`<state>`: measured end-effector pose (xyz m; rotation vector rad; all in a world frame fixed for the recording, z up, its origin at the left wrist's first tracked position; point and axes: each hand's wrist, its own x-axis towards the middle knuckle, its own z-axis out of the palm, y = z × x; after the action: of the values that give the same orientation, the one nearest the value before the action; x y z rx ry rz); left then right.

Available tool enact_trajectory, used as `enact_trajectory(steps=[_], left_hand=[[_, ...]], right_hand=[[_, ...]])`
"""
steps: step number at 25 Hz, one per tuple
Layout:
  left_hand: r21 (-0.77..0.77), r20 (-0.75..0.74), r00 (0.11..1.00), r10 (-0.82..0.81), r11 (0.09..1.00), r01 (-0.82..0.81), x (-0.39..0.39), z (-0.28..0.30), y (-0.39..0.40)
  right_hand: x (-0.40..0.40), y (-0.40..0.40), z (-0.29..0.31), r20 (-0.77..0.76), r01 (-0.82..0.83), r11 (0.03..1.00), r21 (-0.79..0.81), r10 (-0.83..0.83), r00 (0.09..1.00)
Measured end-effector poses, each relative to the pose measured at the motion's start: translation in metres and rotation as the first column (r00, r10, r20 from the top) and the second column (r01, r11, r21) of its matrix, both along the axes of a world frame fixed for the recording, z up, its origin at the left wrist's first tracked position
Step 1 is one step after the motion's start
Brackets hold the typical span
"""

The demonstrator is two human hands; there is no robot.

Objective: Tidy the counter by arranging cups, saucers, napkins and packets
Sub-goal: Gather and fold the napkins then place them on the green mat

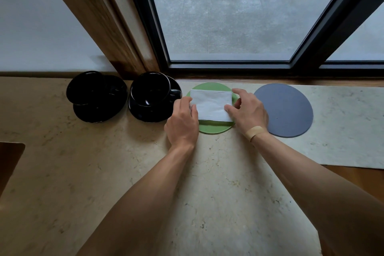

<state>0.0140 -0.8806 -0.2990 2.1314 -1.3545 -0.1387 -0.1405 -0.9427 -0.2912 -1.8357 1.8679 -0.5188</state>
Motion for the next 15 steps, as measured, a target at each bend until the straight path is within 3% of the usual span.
enact_trajectory(steps=[9, 15], left_hand=[[-0.015, -0.013, 0.992, -0.122, 0.992, 0.121, 0.012, 0.004, 0.024], [0.081, 0.132, 0.973, -0.191, 0.980, 0.182, 0.030, 0.015, 0.072]], right_hand=[[-0.004, 0.024, 0.006, -0.115, -0.091, 0.994, -0.056, 0.085, 0.990], [-0.021, 0.072, 0.031, -0.281, -0.213, 0.969, -0.123, 0.172, 0.944]])
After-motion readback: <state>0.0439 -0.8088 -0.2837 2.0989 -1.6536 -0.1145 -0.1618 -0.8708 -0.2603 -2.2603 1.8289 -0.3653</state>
